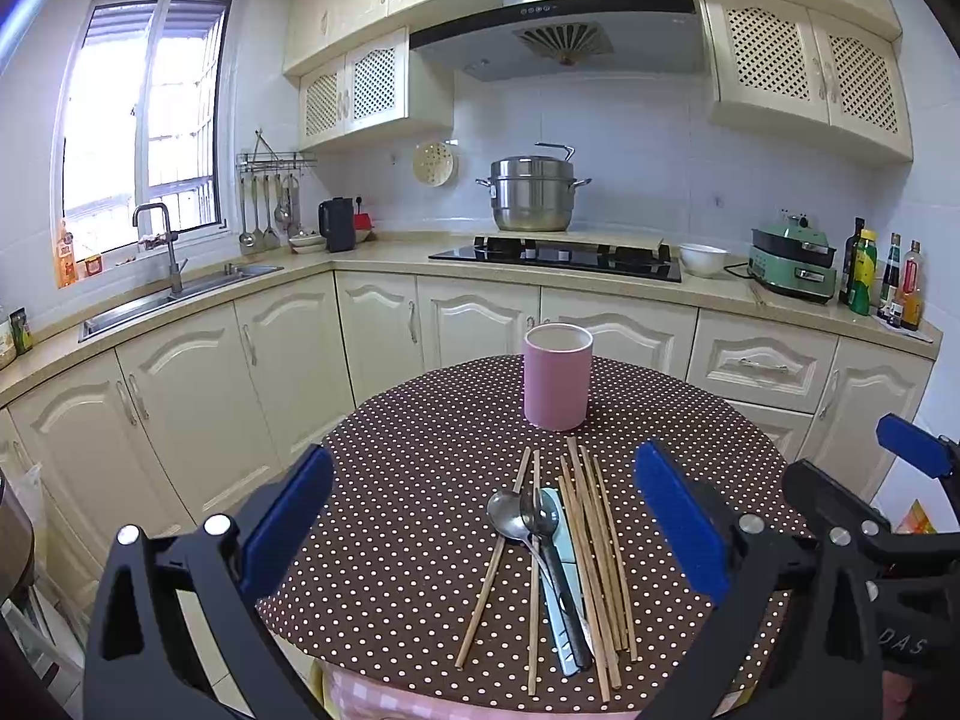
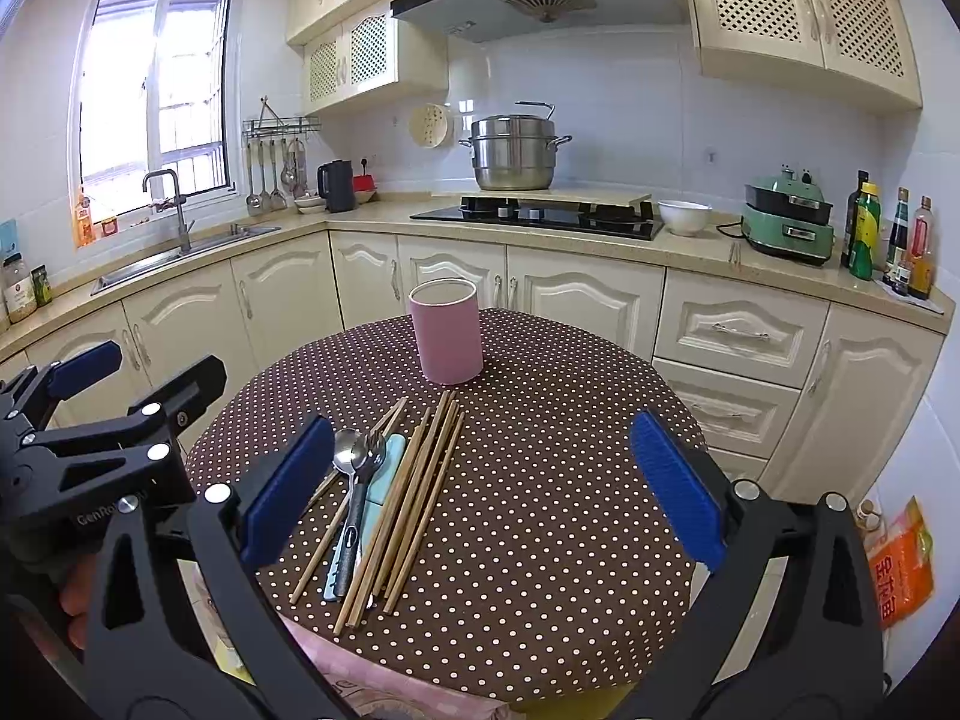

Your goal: Organize utensils

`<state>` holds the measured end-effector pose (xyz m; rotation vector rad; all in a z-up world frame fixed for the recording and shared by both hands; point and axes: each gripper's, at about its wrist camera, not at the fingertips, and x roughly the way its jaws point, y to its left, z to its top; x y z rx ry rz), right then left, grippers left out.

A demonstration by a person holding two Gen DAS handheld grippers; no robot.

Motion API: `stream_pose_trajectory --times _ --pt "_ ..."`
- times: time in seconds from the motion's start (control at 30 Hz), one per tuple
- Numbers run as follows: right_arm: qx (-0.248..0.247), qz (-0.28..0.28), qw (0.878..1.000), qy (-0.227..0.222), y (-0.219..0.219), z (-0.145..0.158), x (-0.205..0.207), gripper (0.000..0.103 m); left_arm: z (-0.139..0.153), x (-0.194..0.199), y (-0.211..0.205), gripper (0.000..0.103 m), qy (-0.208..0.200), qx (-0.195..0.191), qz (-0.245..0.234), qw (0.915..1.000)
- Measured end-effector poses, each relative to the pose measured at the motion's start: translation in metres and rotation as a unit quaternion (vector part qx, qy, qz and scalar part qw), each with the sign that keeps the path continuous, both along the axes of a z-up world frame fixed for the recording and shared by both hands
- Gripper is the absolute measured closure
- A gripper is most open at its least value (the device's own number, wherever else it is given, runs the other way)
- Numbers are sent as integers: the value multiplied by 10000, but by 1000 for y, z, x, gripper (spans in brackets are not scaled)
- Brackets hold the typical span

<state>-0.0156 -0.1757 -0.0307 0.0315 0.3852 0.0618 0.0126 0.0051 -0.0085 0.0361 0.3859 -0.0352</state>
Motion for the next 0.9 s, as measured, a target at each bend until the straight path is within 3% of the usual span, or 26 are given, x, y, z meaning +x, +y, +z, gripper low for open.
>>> stream_pose_trajectory --times 0.9 --pt "64 -4 9999 144 -3 -1 5 6 -6 5 -3 5 88 13 -58 9999"
